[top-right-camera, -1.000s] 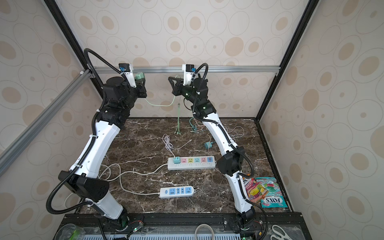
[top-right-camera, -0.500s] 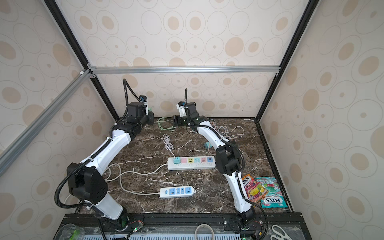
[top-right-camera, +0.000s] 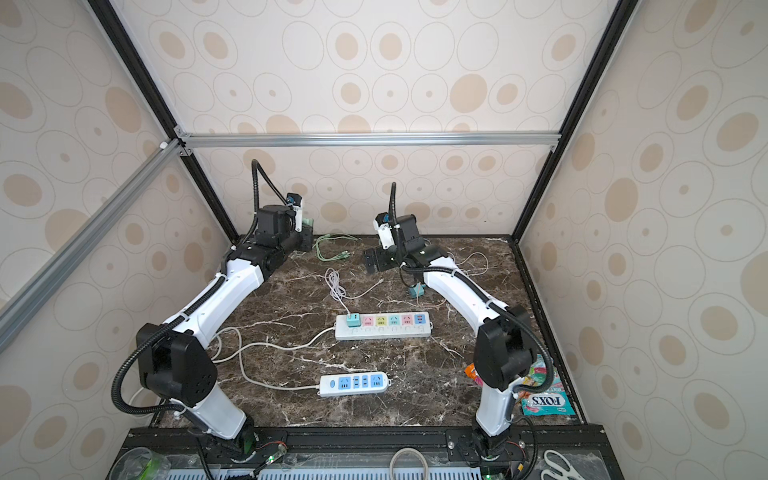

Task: Insert the plug

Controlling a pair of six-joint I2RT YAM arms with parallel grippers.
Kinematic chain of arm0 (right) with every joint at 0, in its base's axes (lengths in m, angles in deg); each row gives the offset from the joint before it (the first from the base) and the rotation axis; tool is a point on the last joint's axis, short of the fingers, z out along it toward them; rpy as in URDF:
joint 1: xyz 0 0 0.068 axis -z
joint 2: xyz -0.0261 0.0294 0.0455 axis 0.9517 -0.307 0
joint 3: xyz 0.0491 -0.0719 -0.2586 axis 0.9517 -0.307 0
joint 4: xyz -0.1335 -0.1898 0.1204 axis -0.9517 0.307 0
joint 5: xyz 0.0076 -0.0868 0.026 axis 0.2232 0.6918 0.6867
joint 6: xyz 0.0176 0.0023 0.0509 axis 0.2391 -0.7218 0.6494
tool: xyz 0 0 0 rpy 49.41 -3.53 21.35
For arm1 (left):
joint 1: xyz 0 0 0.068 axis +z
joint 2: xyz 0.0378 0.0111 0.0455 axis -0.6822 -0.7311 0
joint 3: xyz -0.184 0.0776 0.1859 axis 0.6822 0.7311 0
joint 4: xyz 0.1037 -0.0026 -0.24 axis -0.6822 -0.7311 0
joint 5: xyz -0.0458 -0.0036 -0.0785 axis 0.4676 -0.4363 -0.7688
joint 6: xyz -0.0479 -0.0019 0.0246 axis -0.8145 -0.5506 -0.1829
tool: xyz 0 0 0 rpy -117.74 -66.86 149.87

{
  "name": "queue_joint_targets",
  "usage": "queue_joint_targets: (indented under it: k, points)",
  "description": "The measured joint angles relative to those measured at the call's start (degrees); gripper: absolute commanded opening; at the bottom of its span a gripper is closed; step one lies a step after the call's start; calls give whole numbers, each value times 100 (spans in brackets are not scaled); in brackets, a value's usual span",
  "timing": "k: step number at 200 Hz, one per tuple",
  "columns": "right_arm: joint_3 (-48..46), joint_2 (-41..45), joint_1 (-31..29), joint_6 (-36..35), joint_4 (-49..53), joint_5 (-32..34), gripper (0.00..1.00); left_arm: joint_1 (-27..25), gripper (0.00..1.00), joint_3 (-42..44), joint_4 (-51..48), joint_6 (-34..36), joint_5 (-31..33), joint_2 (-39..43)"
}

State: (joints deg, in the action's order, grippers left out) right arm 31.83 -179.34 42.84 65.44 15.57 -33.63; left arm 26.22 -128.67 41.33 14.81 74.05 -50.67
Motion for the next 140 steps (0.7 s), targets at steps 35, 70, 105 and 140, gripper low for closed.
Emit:
queue_joint_targets:
  k: [35, 70, 105, 140]
  points:
    - [-1152, 809, 11, -313, -420, 507, 100, -197, 0, 0, -96, 638, -487, -177]
    - [-1893, 1443, 37, -592, -785, 973, 100, -407, 0, -9, -321, 1318, -901, -544]
    - [-2277, 1934, 76, -798, -1185, 1325, 100, -669, 0, -151, -568, 1932, -1246, -863]
    - [-2531, 2155, 94, -942, -1390, 1475, 100, -966, 0, -566, -975, 2516, -1530, -1204]
